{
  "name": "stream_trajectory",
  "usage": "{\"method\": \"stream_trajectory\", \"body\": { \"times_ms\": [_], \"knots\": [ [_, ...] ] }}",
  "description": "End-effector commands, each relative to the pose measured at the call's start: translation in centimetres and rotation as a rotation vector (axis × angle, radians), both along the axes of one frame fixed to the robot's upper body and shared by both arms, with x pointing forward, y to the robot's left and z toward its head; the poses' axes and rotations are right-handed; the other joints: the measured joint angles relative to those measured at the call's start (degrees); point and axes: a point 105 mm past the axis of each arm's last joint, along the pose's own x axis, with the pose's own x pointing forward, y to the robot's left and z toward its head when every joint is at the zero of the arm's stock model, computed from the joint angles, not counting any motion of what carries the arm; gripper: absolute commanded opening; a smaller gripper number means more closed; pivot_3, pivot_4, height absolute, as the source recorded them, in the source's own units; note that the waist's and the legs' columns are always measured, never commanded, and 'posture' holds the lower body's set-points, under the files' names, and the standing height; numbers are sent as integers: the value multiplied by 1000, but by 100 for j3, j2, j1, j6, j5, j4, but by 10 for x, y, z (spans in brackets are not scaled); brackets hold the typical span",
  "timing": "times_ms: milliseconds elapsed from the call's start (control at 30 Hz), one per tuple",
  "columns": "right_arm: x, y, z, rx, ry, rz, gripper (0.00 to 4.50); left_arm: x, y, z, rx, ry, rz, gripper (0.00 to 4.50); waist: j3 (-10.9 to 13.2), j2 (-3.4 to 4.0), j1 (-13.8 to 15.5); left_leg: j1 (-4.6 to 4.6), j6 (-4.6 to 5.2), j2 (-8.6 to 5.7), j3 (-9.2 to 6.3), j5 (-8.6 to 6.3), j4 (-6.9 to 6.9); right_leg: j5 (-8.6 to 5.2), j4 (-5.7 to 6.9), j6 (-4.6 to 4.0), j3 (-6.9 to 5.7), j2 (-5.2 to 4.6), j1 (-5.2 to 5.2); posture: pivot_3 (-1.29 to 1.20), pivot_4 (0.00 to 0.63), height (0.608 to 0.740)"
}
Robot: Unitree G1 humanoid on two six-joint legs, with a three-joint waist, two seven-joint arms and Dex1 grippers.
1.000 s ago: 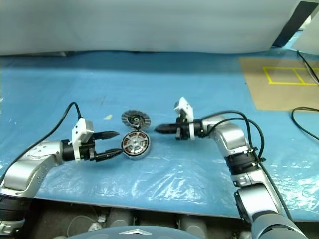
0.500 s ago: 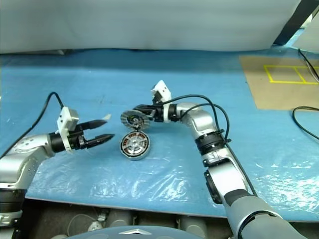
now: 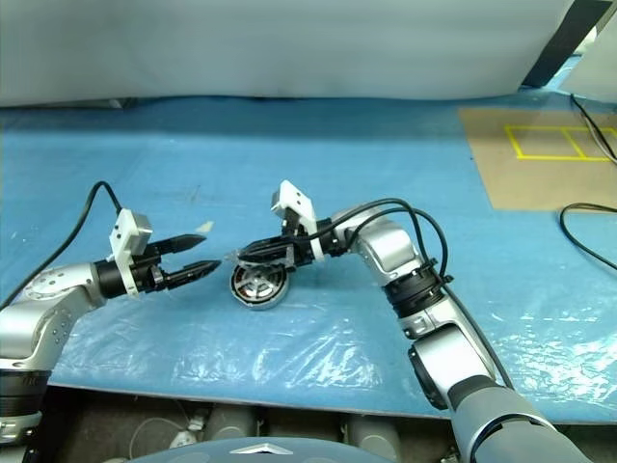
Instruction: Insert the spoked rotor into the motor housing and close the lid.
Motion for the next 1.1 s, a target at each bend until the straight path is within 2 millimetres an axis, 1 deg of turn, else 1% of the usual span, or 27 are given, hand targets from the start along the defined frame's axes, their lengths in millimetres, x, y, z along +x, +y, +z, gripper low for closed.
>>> {"method": "stream_trajectory", "body": {
  "times_ms": [33, 200, 267, 333, 400, 467, 567, 667, 733, 767, 867, 933, 967, 1000, 1100],
  "knots": [
    [2, 0, -26, -72, -17, -26, 0, -2, -10, 11, -11, -42, -33, 3850, -1, -2, 1, 4, 0, -1, 0, 0, 1, 0, -1, 0, 2, -1, 5, 0, 150, 740],
    [9, -15, -81, -201, 53, -135, 0, -3, -13, 13, -18, -42, -40, 3850, -1, -1, 3, 13, 0, -1, 1, 0, 1, -1, -2, -2, 3, -3, 17, 0, 150, 740],
    [8, -21, -94, -241, 50, -145, 0, -4, -13, 13, -18, -42, -40, 3850, -2, -3, 2, 49, 0, 1, 3, -1, -3, -3, -4, -4, 5, -3, 49, 0, 150, 740],
    [5, -23, -98, -250, 45, -134, 0, -4, -13, 13, -18, -41, -40, 3850, -2, -2, 5, 82, 0, 1, 4, -2, -8, -18, -8, -29, 6, -6, 77, 0, 150, 740],
    [-1, -20, -83, -180, 76, -101, 0, -6, -12, 13, -17, -41, -41, 3850, -2, -2, 6, 104, 1, 2, 5, -2, -8, -20, -11, -30, 10, -9, 94, 0, 150, 740],
    [-4, -16, -57, -71, 113, -71, 0, -7, -12, 13, -17, -40, -41, 3850, -2, -2, 9, 111, 3, 3, 6, -2, -7, -21, -16, -30, 14, -13, 103, 0, 150, 740],
    [-2, -12, -22, 47, 114, -59, 0, -7, -12, 12, -17, -38, -40, 3850, -1, -2, 9, 101, 8, 3, 7, 1, -5, -20, -17, -30, 17, -16, 93, 0, 150, 740],
    [-2, -10, 1, 114, 86, -51, 0, -7, -13, 11, -18, -38, -40, 3850, -1, -2, 13, 64, 15, 2, 7, 6, -4, -19, -12, -30, 15, -11, 58, 0, 150, 740],
    [-1, -9, 11, 129, 21, -64, 0, -7, -14, 11, -20, -40, -41, 3850, -1, -2, 8, 49, 29, 0, 7, 15, -5, -15, -12, -24, 13, -6, 47, 0, 150, 740],
    [-1, -8, 13, 132, -9, -68, 0, -7, -14, 11, -22, -42, -40, 3850, -1, -2, 5, 48, 29, -1, 7, 15, -7, -5, -12, -8, 13, -5, 45, 0, 150, 740],
    [-5, -8, 11, 95, -109, -58, 0, -8, -13, 10, -23, -45, -35, 3850, -1, -2, 8, 49, 26, -1, 7, 14, -22, -4, -12, -6, 10, -3, 44, 0, 150, 740],
    [-1, -8, 5, 56, -147, -77, 0, -9, -11, 10, -22, -45, -28, 3850, -1, -2, 4, 49, 22, -3, 7, 12, -31, -4, -16, -6, 9, -3, 43, 0, 150, 740],
    [-1, -9, 0, 30, -169, -74, 410, -9, -10, 10, -22, -45, -26, 3879, -1, -3, 4, 49, 18, -3, 7, 10, -33, -4, -18, -6, 9, -3, 43, 0, 150, 740],
    [1, -9, -5, 15, -168, -78, 577, -9, -9, 9, -22, -45, -24, 3879, -1, -3, 3, 48, 12, -4, 7, 6, -33, -4, -19, -5, 9, -3, 43, 0, 150, 740],
    [4, -9, -19, -37, -166, -80, 1593, -10, -9, 9, -25, -44, -19, 3879, 0, -4, -2, 49, 7, -4, 7, 3, -32, -4, -19, -5, 9, -3, 44, 0, 150, 740]
  ]
}}
